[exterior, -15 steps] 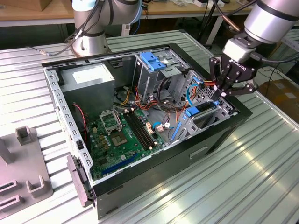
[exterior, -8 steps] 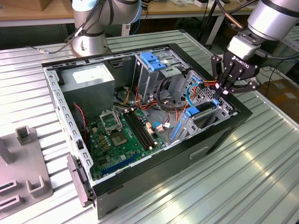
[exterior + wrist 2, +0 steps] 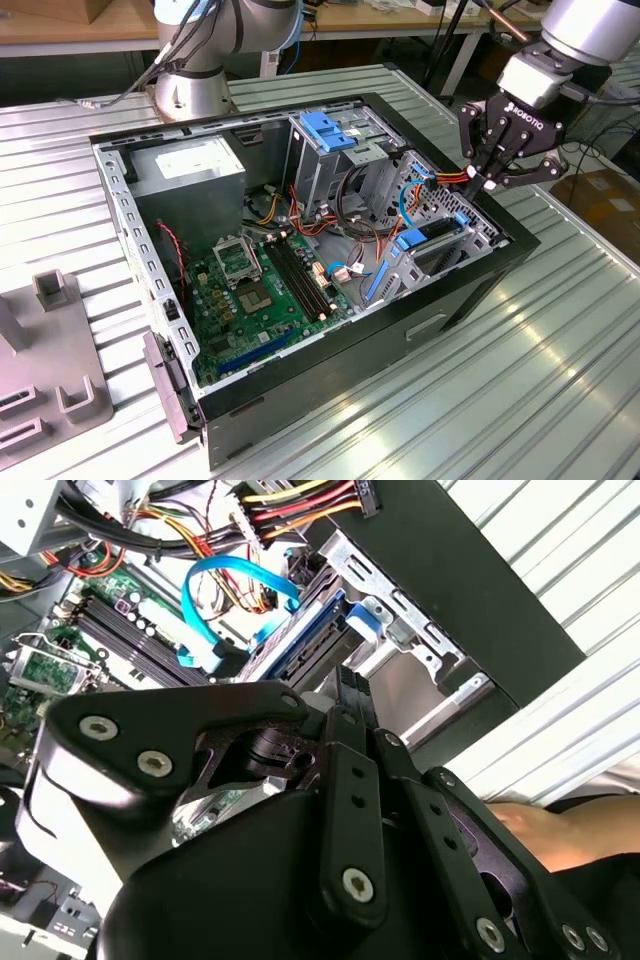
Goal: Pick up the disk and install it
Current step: 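Insert the first disk wire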
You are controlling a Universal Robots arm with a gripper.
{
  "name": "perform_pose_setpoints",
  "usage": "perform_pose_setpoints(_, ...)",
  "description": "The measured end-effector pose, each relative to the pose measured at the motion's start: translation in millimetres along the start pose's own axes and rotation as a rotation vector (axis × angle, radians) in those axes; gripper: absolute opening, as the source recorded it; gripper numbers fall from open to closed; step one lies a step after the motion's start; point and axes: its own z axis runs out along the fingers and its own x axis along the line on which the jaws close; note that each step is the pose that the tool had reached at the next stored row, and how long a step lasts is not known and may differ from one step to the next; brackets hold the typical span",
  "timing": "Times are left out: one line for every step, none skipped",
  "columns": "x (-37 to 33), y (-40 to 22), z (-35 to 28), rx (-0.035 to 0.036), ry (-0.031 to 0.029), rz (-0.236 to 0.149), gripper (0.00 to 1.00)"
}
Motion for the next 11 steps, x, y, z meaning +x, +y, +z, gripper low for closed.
perform_pose_setpoints(-0.1,-0.5,-0.6,-0.0003,-0.0002,-0.003,0.10)
perform_pose_setpoints(-0.2,-1.2,-0.7,-0.0005,-0.0003,-0.006,0.10)
perform_pose_setpoints(-0.2,-1.3,-0.7,-0.0005,-0.0003,-0.011,0.10)
perform_pose_setpoints(-0.2,-1.4,-0.7,-0.0006,-0.0002,-0.013,0.10)
perform_pose_setpoints(-0.2,-1.7,-0.9,-0.0007,0.0002,-0.017,0.11)
perform_pose_setpoints(-0.2,-2.1,-0.9,-0.0008,0.0003,-0.022,0.16)
perform_pose_setpoints(-0.2,-2.7,-1.0,-0.0009,0.0008,-0.031,0.24)
perform_pose_setpoints(-0.1,-3.1,-1.0,-0.0010,0.0009,-0.037,0.24)
perform_pose_setpoints(0.0,-3.7,-0.9,-0.0011,0.0009,-0.047,0.24)
perform_pose_setpoints(0.1,-4.0,-0.9,-0.0013,0.0011,-0.054,0.24)
perform_pose_setpoints(0.2,-4.6,-1.0,-0.0014,0.0014,-0.065,0.24)
